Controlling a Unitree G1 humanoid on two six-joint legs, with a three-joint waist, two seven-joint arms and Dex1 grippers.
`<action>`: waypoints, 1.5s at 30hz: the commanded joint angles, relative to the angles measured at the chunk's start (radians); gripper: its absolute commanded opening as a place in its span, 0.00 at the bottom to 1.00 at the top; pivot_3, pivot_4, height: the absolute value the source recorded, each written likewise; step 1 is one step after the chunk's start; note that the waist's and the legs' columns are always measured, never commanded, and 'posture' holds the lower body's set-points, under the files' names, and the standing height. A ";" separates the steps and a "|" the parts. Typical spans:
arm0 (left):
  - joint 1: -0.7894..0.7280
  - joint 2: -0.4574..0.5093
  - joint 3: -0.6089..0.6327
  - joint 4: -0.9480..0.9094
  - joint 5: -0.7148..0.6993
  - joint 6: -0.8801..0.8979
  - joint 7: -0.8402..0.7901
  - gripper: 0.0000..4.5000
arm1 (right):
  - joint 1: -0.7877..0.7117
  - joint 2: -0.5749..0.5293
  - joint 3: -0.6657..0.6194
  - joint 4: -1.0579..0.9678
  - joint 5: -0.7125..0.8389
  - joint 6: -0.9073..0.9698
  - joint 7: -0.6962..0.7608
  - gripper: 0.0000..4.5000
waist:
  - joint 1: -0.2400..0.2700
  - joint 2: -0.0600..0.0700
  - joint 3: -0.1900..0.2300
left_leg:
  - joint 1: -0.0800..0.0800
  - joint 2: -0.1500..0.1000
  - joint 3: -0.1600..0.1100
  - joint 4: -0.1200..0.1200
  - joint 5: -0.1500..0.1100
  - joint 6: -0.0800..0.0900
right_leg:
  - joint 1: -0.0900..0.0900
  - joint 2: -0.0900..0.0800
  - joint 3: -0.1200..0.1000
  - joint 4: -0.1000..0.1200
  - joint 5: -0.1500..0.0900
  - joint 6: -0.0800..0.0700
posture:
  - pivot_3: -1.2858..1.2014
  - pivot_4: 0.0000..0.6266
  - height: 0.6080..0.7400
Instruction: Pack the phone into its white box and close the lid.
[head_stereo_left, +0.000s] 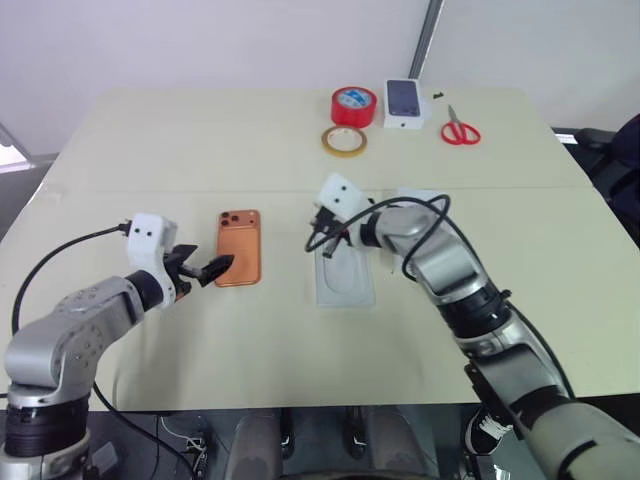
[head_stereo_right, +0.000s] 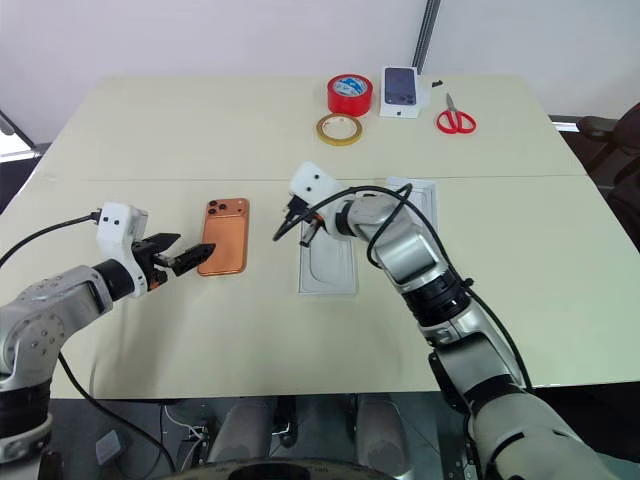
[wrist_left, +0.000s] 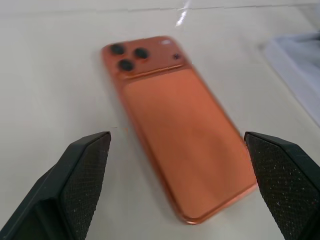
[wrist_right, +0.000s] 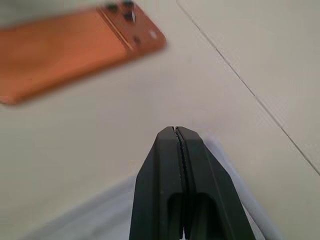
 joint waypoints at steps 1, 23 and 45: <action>-0.084 -0.027 0.046 0.049 -0.022 0.103 0.074 1.00 | -0.044 0.056 0.044 0.034 -0.008 -0.025 -0.004 0.01 | 0.000 0.000 0.000 | 0.000 0.000 0.000 0.000 0.000 0.000 | 0.000 0.000 0.000 0.000 0.000 0.000 | 0.52 0.24 1.00; -0.274 -0.321 0.102 0.096 -0.092 0.535 0.124 1.00 | -0.060 0.140 0.186 0.218 -0.124 -0.115 0.035 0.01 | 0.005 -0.002 -0.002 | 0.003 -0.001 -0.003 0.000 0.001 -0.003 | 0.004 -0.001 0.000 0.003 0.001 0.001 | 0.52 0.24 1.00; -0.387 -0.395 0.376 0.208 -0.056 0.535 0.267 1.00 | -0.025 0.134 0.188 0.171 -0.131 -0.088 0.046 0.01 | -0.003 -0.002 -0.002 | 0.003 -0.001 -0.003 0.000 0.001 -0.003 | 0.003 0.000 -0.001 0.003 0.001 0.001 | 0.52 0.24 1.00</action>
